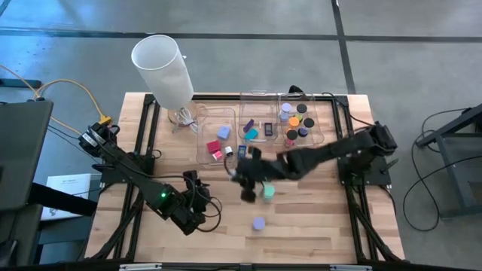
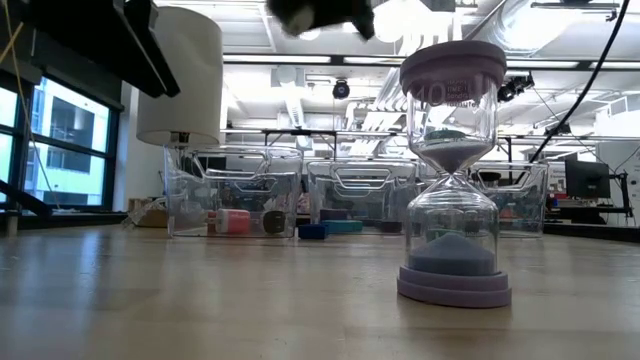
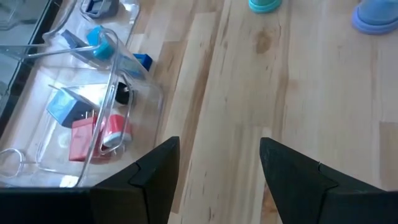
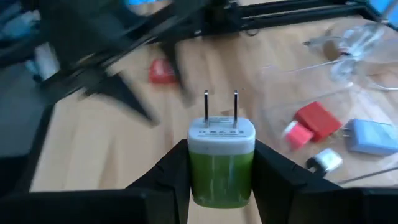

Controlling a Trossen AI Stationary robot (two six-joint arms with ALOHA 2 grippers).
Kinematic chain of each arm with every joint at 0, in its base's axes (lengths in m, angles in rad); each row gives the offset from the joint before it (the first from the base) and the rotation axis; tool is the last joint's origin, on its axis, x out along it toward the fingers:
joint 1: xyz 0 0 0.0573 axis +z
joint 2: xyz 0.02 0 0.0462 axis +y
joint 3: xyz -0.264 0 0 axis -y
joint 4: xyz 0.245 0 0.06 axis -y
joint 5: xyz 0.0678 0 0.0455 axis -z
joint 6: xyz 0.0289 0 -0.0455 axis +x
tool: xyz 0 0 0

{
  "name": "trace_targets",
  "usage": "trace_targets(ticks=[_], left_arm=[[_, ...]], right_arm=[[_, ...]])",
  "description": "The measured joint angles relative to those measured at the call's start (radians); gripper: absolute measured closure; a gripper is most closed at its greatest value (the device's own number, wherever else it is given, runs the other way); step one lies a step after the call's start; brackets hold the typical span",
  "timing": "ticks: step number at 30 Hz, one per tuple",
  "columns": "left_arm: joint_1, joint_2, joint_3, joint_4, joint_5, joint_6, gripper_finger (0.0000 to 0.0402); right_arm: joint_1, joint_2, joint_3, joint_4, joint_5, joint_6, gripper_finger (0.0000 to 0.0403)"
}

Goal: Pick & Place Office items
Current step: Put the light green charger adapter into the left transparent bin, then put the light blue hourglass into the right transparent bin

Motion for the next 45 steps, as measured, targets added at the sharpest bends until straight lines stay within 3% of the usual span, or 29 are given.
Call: trace_targets(ticks=[9,13,17,21,32,39,45], left_arm=[[-0.020,0.000,0.000,0.001,0.000,-0.004,0.0188],[-0.023,0.000,0.000,-0.005,0.003,-0.006,0.0188],[-0.032,0.000,0.000,-0.013,0.004,-0.006,0.0188],[-0.046,0.000,0.000,-0.020,0.005,-0.013,0.0188],[-0.046,0.000,0.000,-0.026,0.006,-0.013,0.0188],[-0.046,0.000,0.000,-0.026,0.005,-0.013,0.0188],[-0.046,0.000,0.000,-0.026,0.005,-0.013,0.0188]], right_arm=[[-0.220,0.045,0.000,0.015,-0.055,0.003,0.0286],[-0.281,0.104,0.000,0.053,-0.136,0.006,0.0286],[-0.314,0.174,0.000,0.088,-0.208,0.028,0.0286],[-0.322,0.227,0.000,0.084,-0.210,0.034,0.0286],[-0.339,0.248,0.001,0.079,-0.303,0.079,0.0286],[-0.337,0.248,0.001,0.066,-0.231,0.089,0.0174],[-0.337,0.248,0.001,0.099,-0.225,0.086,0.0159]])
